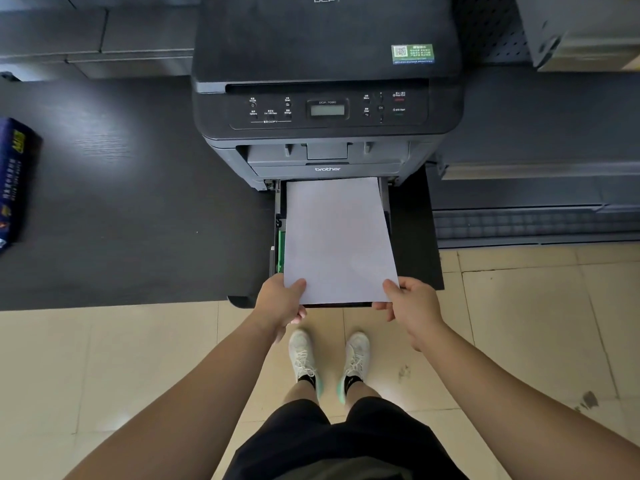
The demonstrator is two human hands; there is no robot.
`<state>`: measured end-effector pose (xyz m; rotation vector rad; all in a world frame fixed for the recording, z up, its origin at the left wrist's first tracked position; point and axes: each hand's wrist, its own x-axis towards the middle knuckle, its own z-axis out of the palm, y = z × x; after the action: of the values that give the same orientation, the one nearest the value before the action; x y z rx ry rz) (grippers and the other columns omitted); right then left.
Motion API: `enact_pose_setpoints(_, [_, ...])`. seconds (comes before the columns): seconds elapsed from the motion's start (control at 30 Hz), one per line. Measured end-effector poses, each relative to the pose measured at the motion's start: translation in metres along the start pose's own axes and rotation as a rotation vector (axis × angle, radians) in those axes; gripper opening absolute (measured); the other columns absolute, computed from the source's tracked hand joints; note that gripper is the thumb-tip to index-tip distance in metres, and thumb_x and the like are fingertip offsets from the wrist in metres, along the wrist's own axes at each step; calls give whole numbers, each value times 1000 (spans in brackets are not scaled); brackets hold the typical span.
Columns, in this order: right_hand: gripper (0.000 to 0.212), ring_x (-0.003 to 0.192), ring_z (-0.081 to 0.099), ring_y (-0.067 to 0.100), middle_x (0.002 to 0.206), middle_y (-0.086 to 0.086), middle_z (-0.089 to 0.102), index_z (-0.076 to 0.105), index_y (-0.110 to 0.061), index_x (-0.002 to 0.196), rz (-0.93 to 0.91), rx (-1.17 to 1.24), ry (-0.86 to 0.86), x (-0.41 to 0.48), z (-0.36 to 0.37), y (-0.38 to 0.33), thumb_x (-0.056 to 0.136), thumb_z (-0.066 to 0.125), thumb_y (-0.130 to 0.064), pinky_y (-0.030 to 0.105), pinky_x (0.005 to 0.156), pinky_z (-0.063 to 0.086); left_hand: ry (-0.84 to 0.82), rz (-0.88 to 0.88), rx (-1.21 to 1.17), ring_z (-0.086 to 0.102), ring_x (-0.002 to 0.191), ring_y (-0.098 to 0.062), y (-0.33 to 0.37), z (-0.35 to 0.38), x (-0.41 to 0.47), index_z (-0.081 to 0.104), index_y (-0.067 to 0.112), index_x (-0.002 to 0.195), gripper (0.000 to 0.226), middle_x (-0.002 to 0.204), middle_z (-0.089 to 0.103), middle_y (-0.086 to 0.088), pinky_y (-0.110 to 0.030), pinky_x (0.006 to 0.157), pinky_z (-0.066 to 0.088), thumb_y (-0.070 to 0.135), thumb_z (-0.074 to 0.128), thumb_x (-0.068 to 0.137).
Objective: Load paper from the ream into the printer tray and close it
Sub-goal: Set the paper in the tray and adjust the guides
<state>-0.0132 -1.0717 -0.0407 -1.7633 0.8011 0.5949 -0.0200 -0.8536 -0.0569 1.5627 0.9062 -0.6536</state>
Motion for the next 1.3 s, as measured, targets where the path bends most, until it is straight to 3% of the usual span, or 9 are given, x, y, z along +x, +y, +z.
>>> enact_pose_setpoints(0.2, [11, 63, 69, 27, 70, 8, 77, 66, -16, 95, 14, 15, 9, 16, 6, -3, 98, 55, -18, 34, 66, 57, 33, 7, 58, 44, 50, -25, 10, -1, 13, 59, 9, 104, 25, 74, 62, -16, -41, 60, 31, 27, 50, 89])
enact_pose_setpoints(0.4, [12, 49, 65, 16, 74, 12, 77, 65, -14, 95, 27, 4, 28, 37, 16, -14, 98, 55, -19, 36, 69, 60, 78, 19, 21, 45, 43, -22, 27, -1, 31, 58, 2, 103, 19, 74, 57, -13, -25, 46, 35, 16, 49, 94])
enact_pose_setpoints(0.53, [10, 60, 74, 20, 75, 6, 74, 62, -12, 99, 43, 34, 46, 53, 22, -21, 99, 55, -20, 35, 69, 62, 91, 21, 14, 48, 44, -20, 37, 3, 45, 58, 0, 108, 20, 83, 59, -14, -19, 37, 39, 13, 48, 97])
enact_pose_setpoints(0.63, [11, 64, 76, 22, 82, -1, 69, 60, -10, 100, 61, 20, 54, 63, 28, -25, 100, 55, -19, 34, 70, 60, 94, -3, 17, 50, 45, -22, 39, 7, 56, 59, -1, 112, 23, 92, 62, -16, -20, 41, 44, 11, 46, 97])
enact_pose_setpoints(0.73, [12, 65, 77, 25, 81, -4, 67, 62, -9, 99, 70, -16, 65, 70, 31, -24, 100, 55, -18, 39, 79, 62, 109, -42, 48, 53, 45, -22, 39, 10, 64, 55, 5, 88, 13, 86, 59, -16, -28, 51, 47, 8, 47, 97])
enact_pose_setpoints(0.8, [12, 62, 76, 25, 81, 4, 72, 62, -9, 95, 67, -52, 75, 71, 32, -22, 99, 55, -19, 41, 76, 63, 157, -52, 68, 55, 47, -21, 36, 10, 66, 48, 12, 77, 21, 73, 57, -10, -29, 47, 51, 11, 54, 97])
enact_pose_setpoints(1.1, [17, 56, 74, 20, 72, 8, 74, 66, -14, 76, 10, -150, 138, 66, 29, -22, 92, 64, -19, 40, 70, 65, 242, -50, 60, 68, 63, -27, 23, 9, 64, 49, 12, 73, 23, 79, 64, -11, -33, 54, 63, 8, 61, 92])
enact_pose_setpoints(1.23, [15, 58, 74, 20, 72, 7, 74, 67, -11, 100, -70, -217, 164, 62, 23, -12, 86, 66, -7, 35, 62, 64, 306, 64, 326, 59, 61, -29, 19, 6, 55, 44, 11, 66, 19, 67, 53, -12, -30, 52, 52, 7, 59, 78])
enact_pose_setpoints(1.3, [22, 64, 74, 24, 76, 7, 74, 67, -8, 104, -118, -250, 174, 63, 22, -7, 82, 69, -8, 38, 64, 64, 347, 113, 433, 58, 67, -29, 18, 4, 50, 50, 9, 82, 11, 76, 55, -8, -27, 53, 45, 6, 60, 82])
